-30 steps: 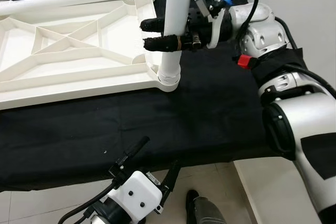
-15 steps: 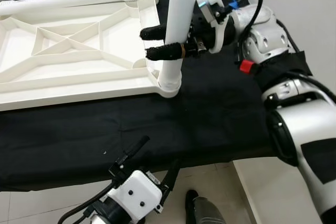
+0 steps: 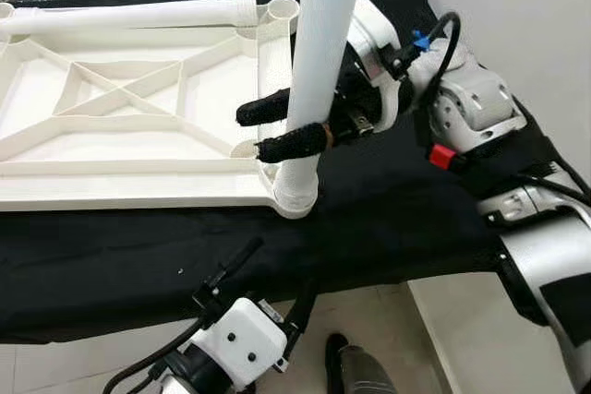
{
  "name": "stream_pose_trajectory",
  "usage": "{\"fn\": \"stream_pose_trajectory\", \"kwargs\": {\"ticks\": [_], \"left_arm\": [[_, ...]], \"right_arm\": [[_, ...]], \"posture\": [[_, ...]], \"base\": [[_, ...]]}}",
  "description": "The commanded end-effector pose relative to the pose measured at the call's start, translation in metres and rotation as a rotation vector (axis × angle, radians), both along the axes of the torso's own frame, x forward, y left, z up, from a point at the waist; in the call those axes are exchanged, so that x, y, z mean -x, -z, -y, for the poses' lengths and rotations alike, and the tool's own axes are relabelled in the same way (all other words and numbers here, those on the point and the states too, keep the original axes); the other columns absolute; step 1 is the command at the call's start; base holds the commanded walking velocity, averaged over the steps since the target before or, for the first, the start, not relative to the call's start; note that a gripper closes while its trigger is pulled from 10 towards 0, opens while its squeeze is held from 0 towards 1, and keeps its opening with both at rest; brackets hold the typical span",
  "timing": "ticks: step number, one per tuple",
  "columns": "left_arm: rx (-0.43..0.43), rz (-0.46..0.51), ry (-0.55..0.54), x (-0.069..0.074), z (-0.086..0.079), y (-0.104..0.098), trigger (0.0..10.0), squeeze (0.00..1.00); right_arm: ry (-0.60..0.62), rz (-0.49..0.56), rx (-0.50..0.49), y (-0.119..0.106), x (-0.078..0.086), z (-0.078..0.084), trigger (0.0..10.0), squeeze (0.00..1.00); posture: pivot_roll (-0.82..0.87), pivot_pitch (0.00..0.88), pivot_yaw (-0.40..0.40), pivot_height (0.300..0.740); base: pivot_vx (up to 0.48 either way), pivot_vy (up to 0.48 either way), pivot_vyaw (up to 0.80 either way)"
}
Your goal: Building children table
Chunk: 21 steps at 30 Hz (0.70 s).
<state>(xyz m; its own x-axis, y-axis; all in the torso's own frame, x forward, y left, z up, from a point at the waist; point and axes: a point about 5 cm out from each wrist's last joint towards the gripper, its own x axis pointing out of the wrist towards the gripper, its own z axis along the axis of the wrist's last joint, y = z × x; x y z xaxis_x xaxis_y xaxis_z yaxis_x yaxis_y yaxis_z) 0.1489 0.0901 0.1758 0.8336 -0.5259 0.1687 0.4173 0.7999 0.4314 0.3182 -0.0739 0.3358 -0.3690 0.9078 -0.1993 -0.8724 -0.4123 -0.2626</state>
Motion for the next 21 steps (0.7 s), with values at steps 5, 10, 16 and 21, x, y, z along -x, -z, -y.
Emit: {"fn": "stream_pose_trajectory", "kwargs": {"ticks": [5, 10, 16, 21], "left_arm": [[-0.009, -0.033, 0.005, 0.002, 0.001, 0.005, 10.0, 0.0], [-0.01, -0.034, 0.006, 0.001, 0.001, 0.005, 10.0, 0.0], [-0.011, -0.034, 0.007, 0.001, 0.002, 0.005, 10.0, 0.0], [-0.016, -0.035, 0.009, 0.002, 0.002, 0.005, 10.0, 0.0]], "right_arm": [[-0.115, -0.08, 0.104, 0.027, 0.014, -0.009, 10.0, 0.0], [-0.115, -0.051, 0.101, 0.028, 0.014, -0.011, 10.0, 0.0], [-0.084, 0.027, 0.134, 0.035, 0.009, -0.016, 10.0, 0.0], [-0.028, 0.056, 0.147, 0.039, 0.005, -0.017, 10.0, 0.0]], "posture": [[0.05, 0.375, -0.053, 0.74], [0.05, 0.374, -0.052, 0.74], [0.06, 0.376, -0.053, 0.74], [0.06, 0.375, -0.054, 0.74]], "base": [[0.0, 0.0, 0.0], [0.0, 0.0, 0.0], [0.0, 0.0, 0.0], [0.0, 0.0, 0.0]]}}
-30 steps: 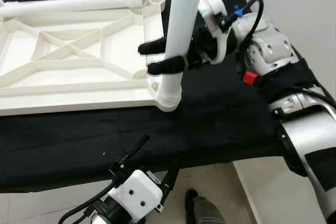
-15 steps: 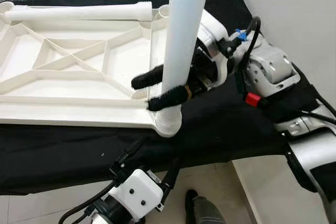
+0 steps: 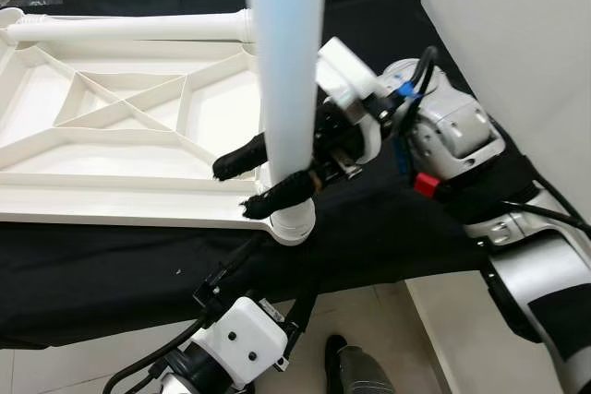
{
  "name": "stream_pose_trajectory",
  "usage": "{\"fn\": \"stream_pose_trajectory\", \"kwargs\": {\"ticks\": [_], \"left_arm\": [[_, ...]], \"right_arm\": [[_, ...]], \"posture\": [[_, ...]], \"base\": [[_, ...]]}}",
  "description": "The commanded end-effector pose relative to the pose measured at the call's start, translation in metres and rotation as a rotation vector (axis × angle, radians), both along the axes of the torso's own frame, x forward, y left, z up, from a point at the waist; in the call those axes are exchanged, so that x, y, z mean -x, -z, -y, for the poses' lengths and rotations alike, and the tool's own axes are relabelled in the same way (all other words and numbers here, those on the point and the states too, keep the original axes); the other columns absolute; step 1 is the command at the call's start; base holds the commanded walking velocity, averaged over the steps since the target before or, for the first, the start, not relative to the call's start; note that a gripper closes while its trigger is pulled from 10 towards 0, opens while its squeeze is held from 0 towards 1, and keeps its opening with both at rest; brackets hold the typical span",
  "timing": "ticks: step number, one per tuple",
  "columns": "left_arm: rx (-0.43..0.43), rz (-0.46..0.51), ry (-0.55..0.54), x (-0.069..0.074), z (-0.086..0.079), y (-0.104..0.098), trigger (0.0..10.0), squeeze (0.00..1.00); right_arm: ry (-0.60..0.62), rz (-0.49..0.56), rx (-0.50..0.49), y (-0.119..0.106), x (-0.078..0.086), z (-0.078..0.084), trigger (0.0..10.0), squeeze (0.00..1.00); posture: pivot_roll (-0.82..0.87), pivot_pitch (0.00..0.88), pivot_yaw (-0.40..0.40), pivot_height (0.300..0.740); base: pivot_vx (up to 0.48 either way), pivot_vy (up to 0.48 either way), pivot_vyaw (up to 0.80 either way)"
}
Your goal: Building children table
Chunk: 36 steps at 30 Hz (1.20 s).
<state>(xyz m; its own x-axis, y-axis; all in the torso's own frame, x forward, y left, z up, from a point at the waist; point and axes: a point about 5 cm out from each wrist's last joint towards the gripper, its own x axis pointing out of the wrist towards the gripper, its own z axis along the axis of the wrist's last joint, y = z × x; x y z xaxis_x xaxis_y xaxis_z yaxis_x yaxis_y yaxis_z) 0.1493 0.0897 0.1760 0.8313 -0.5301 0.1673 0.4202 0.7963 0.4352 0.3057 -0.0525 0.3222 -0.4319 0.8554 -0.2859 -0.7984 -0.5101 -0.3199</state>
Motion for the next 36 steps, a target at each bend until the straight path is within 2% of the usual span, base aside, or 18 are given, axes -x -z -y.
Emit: {"fn": "stream_pose_trajectory", "kwargs": {"ticks": [1, 8, 14, 18, 27, 30, 36], "left_arm": [[-0.012, -0.036, 0.004, 0.003, 0.001, 0.005, 10.0, 0.0], [-0.012, -0.038, 0.007, 0.003, 0.001, 0.005, 10.0, 0.0], [-0.011, -0.041, 0.008, 0.002, 0.002, 0.007, 10.0, 0.0], [-0.011, -0.04, 0.007, 0.001, 0.002, 0.007, 10.0, 0.0], [-0.01, -0.042, 0.007, 0.002, 0.002, 0.007, 10.0, 0.0], [-0.011, -0.042, 0.008, 0.001, 0.001, 0.007, 10.0, 0.0], [-0.012, -0.043, 0.009, 0.0, 0.001, 0.007, 10.0, 0.0]], "right_arm": [[0.076, -0.035, 0.091, 0.026, -0.007, 0.005, 10.0, 0.0], [0.189, -0.052, 0.059, 0.025, -0.012, 0.009, 10.0, 0.0], [0.221, -0.072, 0.023, 0.022, -0.015, 0.012, 10.0, 0.0], [0.292, -0.09, -0.025, 0.02, -0.023, 0.014, 10.0, 0.0], [0.423, -0.102, -0.1, 0.019, -0.031, 0.018, 10.0, 0.0], [0.497, -0.121, -0.158, 0.02, -0.032, 0.026, 10.0, 0.0], [0.511, -0.136, -0.192, 0.02, -0.03, 0.03, 10.0, 0.0]], "posture": [[0.06, 0.375, -0.054, 0.74], [0.06, 0.373, -0.051, 0.74], [0.05, 0.362, -0.049, 0.74], [0.05, 0.361, -0.05, 0.74], [0.05, 0.364, -0.044, 0.74], [0.05, 0.362, -0.037, 0.74], [0.04, 0.362, -0.035, 0.74]], "base": [[0.0, 0.0, 0.0], [0.0, 0.0, 0.0], [0.0, 0.0, 0.0], [0.0, 0.0, 0.0], [0.0, 0.0, 0.0], [0.0, 0.0, 0.0], [0.0, 0.0, 0.0]]}}
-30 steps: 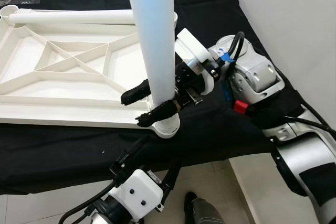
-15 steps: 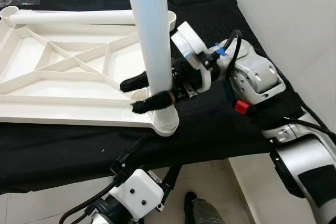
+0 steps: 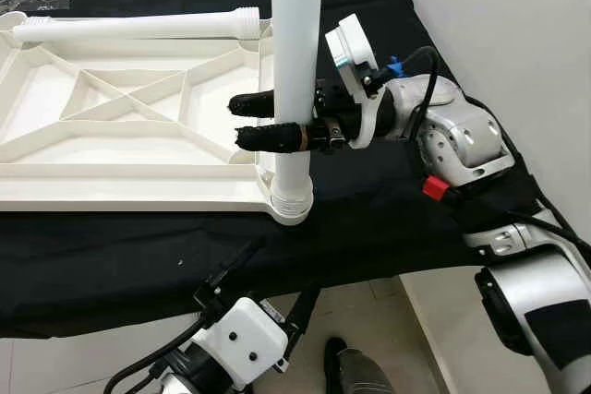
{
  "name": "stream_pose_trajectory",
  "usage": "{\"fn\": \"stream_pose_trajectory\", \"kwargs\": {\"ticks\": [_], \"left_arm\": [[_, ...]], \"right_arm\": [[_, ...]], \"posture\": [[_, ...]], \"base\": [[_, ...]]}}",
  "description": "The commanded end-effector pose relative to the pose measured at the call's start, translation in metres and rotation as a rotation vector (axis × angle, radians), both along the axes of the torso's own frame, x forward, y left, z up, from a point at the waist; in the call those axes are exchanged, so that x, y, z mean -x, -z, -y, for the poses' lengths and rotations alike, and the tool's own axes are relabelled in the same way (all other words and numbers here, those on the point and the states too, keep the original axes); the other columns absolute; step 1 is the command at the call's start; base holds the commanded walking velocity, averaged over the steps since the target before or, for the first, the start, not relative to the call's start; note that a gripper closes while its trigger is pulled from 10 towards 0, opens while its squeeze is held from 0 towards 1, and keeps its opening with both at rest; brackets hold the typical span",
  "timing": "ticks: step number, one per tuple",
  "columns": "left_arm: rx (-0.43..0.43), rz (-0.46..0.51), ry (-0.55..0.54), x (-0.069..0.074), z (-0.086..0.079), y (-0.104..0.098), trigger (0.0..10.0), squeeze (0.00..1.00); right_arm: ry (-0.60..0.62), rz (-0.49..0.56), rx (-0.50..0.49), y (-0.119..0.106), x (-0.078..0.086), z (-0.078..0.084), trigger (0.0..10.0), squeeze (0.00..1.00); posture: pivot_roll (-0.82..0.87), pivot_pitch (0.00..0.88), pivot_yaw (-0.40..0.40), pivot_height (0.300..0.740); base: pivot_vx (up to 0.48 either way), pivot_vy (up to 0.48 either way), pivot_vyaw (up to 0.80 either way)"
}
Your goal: Building children table
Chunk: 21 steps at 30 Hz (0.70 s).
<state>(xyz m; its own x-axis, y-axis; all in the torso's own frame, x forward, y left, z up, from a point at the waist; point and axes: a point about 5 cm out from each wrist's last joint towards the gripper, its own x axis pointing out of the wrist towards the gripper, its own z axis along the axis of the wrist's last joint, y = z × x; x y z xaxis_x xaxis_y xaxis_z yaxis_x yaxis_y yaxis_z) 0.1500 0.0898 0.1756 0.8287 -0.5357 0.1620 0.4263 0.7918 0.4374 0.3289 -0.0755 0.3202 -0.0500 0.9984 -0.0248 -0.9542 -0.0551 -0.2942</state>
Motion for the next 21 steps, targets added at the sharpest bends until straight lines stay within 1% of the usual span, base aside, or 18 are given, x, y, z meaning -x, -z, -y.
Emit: {"fn": "stream_pose_trajectory", "kwargs": {"ticks": [1, 9, 16, 21], "left_arm": [[-0.008, -0.04, 0.003, 0.001, 0.001, 0.007, 10.0, 0.0], [-0.011, -0.04, 0.006, 0.001, 0.0, 0.007, 10.0, 0.0], [-0.012, -0.04, 0.006, 0.001, 0.0, 0.007, 10.0, 0.0], [-0.013, -0.041, 0.008, 0.001, 0.0, 0.007, 10.0, 0.0]], "right_arm": [[0.078, -0.054, 0.032, 0.019, -0.004, 0.009, 10.0, 0.0], [0.024, -0.042, -0.012, 0.024, 0.008, 0.01, 10.0, 0.0], [0.005, -0.042, -0.045, 0.03, 0.018, 0.011, 10.0, 0.0], [-0.002, -0.039, -0.045, 0.031, 0.022, 0.012, 10.0, 0.0]], "posture": [[0.04, 0.361, -0.031, 0.74], [0.05, 0.363, -0.03, 0.74], [0.05, 0.366, -0.025, 0.74], [0.05, 0.365, -0.023, 0.74]], "base": [[0.0, 0.0, 0.0], [0.0, 0.0, 0.0], [0.0, 0.0, 0.0], [0.0, 0.0, 0.0]]}}
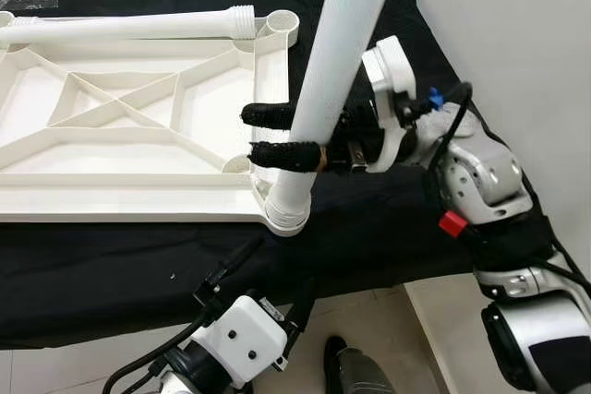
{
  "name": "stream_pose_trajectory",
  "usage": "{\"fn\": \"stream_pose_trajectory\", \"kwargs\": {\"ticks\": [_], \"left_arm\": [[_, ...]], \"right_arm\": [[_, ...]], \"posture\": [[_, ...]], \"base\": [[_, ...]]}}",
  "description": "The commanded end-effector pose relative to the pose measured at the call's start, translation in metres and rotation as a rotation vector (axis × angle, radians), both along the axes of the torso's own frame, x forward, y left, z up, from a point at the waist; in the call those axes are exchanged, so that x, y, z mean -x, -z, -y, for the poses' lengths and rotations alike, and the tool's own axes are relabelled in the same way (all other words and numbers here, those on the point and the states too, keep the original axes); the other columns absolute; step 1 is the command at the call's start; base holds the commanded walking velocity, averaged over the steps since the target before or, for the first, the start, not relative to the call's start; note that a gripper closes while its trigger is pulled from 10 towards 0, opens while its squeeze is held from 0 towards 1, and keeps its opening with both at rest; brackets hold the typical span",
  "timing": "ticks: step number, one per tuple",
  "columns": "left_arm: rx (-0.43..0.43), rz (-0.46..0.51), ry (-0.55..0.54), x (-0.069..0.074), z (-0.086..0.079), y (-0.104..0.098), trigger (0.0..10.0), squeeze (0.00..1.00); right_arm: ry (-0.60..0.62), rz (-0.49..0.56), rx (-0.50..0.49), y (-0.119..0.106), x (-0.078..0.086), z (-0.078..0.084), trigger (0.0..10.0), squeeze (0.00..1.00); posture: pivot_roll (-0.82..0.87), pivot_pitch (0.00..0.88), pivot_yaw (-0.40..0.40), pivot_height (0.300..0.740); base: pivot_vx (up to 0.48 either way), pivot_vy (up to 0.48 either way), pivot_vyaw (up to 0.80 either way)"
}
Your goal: Building children table
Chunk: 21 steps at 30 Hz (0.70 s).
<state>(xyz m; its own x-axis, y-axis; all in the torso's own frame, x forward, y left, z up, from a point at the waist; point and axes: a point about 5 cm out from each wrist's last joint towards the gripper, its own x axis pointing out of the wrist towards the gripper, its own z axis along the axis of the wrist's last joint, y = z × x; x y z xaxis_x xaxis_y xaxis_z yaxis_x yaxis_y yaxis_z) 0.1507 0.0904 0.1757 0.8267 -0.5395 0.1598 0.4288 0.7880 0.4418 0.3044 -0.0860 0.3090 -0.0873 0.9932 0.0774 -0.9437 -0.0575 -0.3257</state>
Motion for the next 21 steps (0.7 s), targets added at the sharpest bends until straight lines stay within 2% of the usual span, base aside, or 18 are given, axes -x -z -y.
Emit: {"fn": "stream_pose_trajectory", "kwargs": {"ticks": [1, 6, 8, 11, 12, 21], "left_arm": [[-0.008, -0.042, 0.005, 0.002, 0.0, 0.007, 10.0, 0.0], [-0.009, -0.042, 0.005, 0.001, 0.0, 0.007, 10.0, 0.0], [-0.009, -0.042, 0.004, 0.001, 0.0, 0.007, 10.0, 0.0], [-0.009, -0.042, 0.004, 0.001, 0.001, 0.007, 10.0, 0.0], [-0.008, -0.041, 0.004, 0.001, 0.001, 0.007, 10.0, 0.0], [-0.005, -0.039, 0.003, 0.001, 0.002, 0.007, 10.0, 0.0]], "right_arm": [[0.042, -0.055, 0.085, 0.02, -0.003, 0.002, 10.0, 0.0], [0.067, -0.027, 0.134, 0.022, -0.004, 0.002, 10.0, 0.0], [0.107, 0.004, 0.202, 0.021, -0.006, 0.0, 10.0, 0.0], [0.125, 0.023, 0.239, 0.02, -0.008, 0.0, 10.0, 0.0], [0.15, 0.048, 0.286, 0.017, -0.01, -0.001, 10.0, 0.0], [0.197, 0.041, 0.322, 0.01, -0.014, -0.003, 10.0, 0.0]], "posture": [[0.05, 0.363, -0.023, 0.74], [0.05, 0.364, -0.023, 0.74], [0.05, 0.363, -0.024, 0.74], [0.04, 0.363, -0.026, 0.74], [0.04, 0.363, -0.028, 0.74], [0.03, 0.363, -0.036, 0.74]], "base": [[0.0, 0.0, 0.0], [0.0, 0.0, 0.0], [0.0, 0.0, 0.0], [0.0, 0.0, 0.0], [0.0, 0.0, 0.0], [0.0, 0.0, 0.0]]}}
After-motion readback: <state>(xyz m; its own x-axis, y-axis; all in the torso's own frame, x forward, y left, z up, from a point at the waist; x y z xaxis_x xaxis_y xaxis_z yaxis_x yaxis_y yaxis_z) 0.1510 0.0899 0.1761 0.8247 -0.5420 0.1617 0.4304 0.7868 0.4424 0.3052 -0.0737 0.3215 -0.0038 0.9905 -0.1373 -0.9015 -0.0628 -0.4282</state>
